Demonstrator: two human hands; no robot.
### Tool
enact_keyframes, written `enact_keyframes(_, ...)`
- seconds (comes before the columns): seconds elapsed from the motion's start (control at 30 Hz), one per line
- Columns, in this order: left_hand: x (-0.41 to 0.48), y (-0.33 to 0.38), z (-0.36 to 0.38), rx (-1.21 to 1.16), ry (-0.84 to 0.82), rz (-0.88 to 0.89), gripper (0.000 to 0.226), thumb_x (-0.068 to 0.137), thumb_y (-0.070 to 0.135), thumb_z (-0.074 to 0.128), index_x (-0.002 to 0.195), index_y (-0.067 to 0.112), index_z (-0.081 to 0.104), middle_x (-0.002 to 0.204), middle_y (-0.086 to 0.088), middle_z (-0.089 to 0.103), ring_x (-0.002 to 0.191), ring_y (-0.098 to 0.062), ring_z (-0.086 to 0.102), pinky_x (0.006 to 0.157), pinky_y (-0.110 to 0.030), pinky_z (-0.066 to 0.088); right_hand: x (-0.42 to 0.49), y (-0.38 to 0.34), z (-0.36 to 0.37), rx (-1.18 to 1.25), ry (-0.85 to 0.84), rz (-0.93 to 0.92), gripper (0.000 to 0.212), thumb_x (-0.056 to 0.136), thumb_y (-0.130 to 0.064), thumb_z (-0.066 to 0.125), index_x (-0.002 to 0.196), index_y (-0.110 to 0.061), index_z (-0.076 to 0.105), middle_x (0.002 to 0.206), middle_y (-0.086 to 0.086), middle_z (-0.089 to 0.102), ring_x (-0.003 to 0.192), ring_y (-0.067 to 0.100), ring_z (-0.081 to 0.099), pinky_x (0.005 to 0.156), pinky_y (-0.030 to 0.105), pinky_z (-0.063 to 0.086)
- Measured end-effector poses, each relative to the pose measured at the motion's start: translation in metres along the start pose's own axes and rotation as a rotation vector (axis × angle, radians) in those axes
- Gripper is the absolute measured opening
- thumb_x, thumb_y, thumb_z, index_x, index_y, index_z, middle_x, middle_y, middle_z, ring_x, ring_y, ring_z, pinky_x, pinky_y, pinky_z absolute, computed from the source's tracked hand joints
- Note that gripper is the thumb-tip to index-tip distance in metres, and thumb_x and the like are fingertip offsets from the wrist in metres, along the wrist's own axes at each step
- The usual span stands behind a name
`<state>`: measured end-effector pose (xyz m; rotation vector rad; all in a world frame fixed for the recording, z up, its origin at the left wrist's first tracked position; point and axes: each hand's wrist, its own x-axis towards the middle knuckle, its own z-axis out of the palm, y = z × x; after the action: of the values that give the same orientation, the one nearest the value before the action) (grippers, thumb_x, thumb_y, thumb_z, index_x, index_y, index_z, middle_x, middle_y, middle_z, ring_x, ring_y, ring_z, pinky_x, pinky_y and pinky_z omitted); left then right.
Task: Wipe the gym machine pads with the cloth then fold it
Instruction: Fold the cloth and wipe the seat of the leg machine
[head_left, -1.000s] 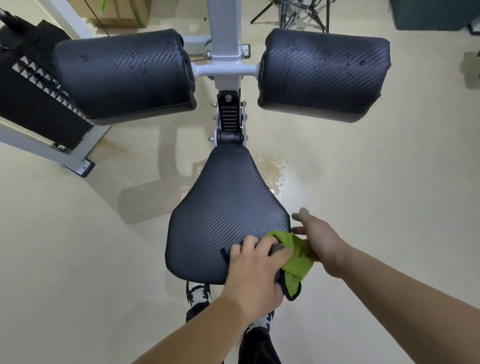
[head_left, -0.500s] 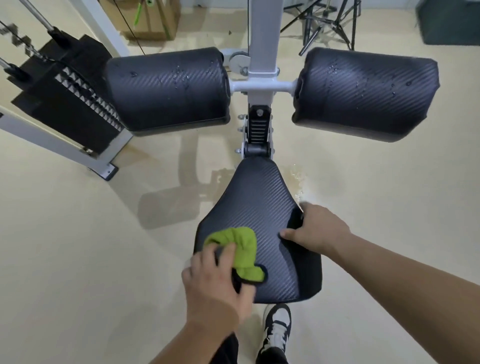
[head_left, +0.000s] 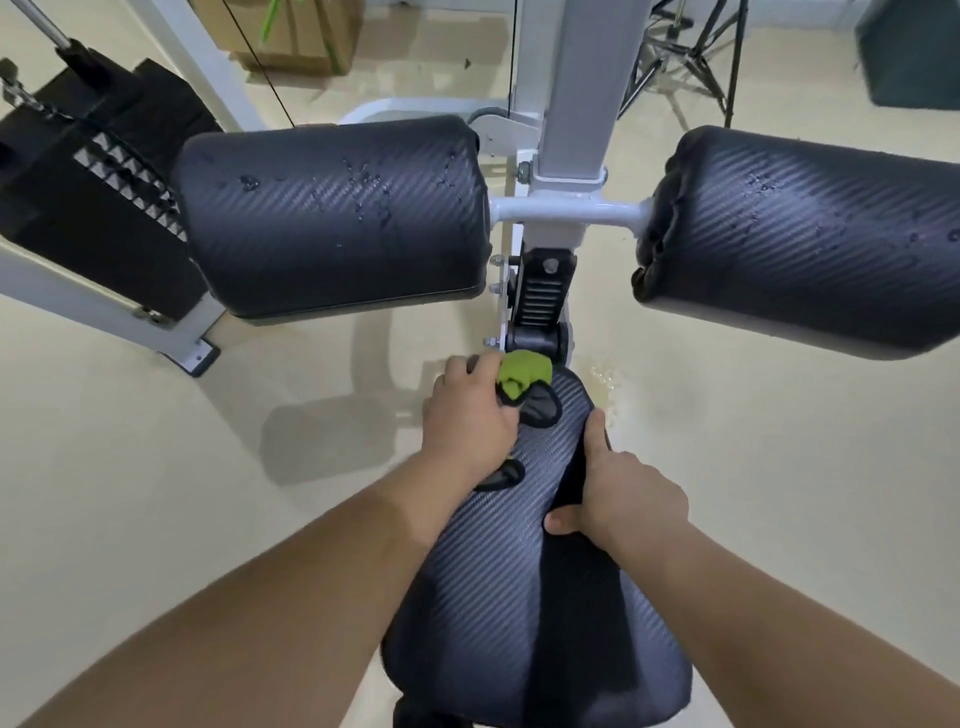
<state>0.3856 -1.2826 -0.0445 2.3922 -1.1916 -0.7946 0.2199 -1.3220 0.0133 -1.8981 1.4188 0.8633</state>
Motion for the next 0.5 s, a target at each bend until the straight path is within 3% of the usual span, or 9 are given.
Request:
enact_keyframes(0.13,0.031,0.015,0.008,-0.149,-0.081,-0.029,0.050,0.092,0.037,0.063,0.140,0.039,0.049,0.122,-0.003,0.057,0.108,-0.026,0.060,0.096,-0.038,0.052,0.007,0.000,0.000,0.023,-0.034,0.033,0.140,0.076,-0.045,0.088,0.162,-0.027,-0.022,0.114,0.004,0.063,0.086,0.022,0.051,0.062,0.033,0.040)
enact_keyframes(0.23,0.013,0.003,-0.001,-0.351,-0.118,-0.056,0.047,0.088,0.039,0.066,0.133,0.044,0.051,0.114,0.006,0.067,0.106,-0.016,0.062,0.094,-0.034,0.052,0.010,0.000,-0.002,0.017,-0.037,0.054,0.140,0.076,-0.047,0.087,0.161,-0.030,-0.022,0.114,0.002,0.065,0.089,0.023,0.057,0.061,0.033,0.039)
enact_keyframes(0.33,-0.031,-0.014,-0.016,-0.422,-0.124,-0.121,0.043,0.086,0.030,0.068,0.125,0.042,0.055,0.106,0.014,0.069,0.098,-0.008,0.064,0.090,-0.029,0.052,0.010,0.002,-0.006,0.012,-0.028,0.048,0.139,0.077,-0.050,0.085,0.160,-0.032,-0.024,0.118,0.002,0.068,0.087,0.025,0.064,0.069,0.034,0.048)
enact_keyframes(0.4,-0.072,-0.035,-0.025,-0.412,-0.113,-0.177,0.037,0.083,0.028,0.067,0.115,0.043,0.056,0.102,0.018,0.069,0.096,-0.006,0.064,0.091,-0.031,0.053,0.006,0.002,-0.005,-0.004,-0.039,0.032,0.138,0.077,-0.053,0.084,0.160,-0.034,-0.025,0.120,0.003,0.069,0.086,0.026,0.068,0.074,0.036,0.053)
enact_keyframes(0.5,-0.128,-0.063,-0.031,-0.353,-0.070,-0.285,0.045,0.076,0.034,0.065,0.118,0.047,0.054,0.108,0.015,0.062,0.103,-0.013,0.062,0.096,-0.039,0.053,0.004,0.002,-0.002,-0.012,-0.030,0.021,0.138,0.077,-0.053,0.084,0.159,-0.035,-0.026,0.121,0.003,0.070,0.086,0.027,0.071,0.082,0.039,0.058)
